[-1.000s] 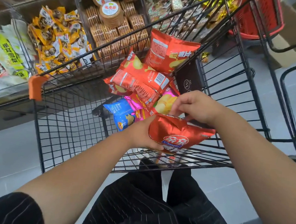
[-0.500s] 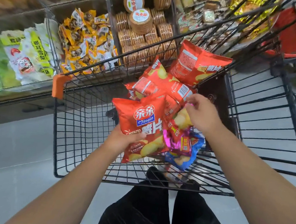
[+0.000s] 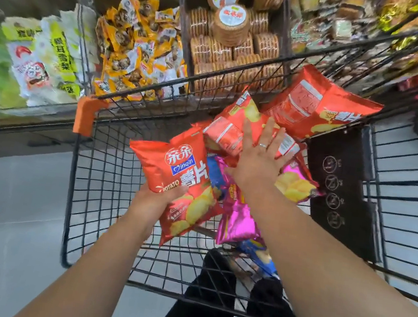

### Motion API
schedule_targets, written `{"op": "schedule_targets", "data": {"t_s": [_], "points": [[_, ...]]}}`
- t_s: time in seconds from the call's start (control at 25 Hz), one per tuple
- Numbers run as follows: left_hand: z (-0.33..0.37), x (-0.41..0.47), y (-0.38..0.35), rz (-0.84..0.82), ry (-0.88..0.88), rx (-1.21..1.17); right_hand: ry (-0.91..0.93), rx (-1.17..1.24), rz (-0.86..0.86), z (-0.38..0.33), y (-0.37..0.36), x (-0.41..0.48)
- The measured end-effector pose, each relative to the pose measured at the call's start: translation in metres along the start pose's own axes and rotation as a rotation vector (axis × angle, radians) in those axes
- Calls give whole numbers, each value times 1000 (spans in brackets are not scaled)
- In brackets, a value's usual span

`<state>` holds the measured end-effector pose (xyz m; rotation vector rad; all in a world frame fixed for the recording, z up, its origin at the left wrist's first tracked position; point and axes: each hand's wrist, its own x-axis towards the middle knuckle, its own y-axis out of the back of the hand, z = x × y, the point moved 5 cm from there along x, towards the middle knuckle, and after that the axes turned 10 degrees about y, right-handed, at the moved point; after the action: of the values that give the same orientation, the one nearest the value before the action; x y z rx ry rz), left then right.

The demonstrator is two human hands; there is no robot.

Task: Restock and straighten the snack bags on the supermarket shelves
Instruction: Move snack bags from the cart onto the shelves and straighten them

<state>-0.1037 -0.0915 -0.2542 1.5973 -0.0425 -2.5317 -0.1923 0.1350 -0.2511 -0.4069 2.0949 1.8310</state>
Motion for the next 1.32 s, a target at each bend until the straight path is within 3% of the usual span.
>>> {"op": "schedule_targets", "data": {"t_s": [0.16,0.44,0.64,0.76,0.84,1.08,1.32], "points": [[-7,6,-5,-23,5,-31,-29,-37,158,4,-11,17],[5,-13,-6,-60,-53,-12,38,78,235,22,16,12],[27,-44,-1,-160,-85,52,125,629,225,53,49,-8],[39,-61,1,-190,-73,34,-15,1230,51,72,64,-36],[46,-69,-2,-202,-61,78,-63,1506,-65,76,74,-59],[72,-105,-41,-334,-86,152,-50,1834,-217,91,107,-134],[77,-140,-74,-478,-59,303,-97,1970,-138,127,111,-198]]}}
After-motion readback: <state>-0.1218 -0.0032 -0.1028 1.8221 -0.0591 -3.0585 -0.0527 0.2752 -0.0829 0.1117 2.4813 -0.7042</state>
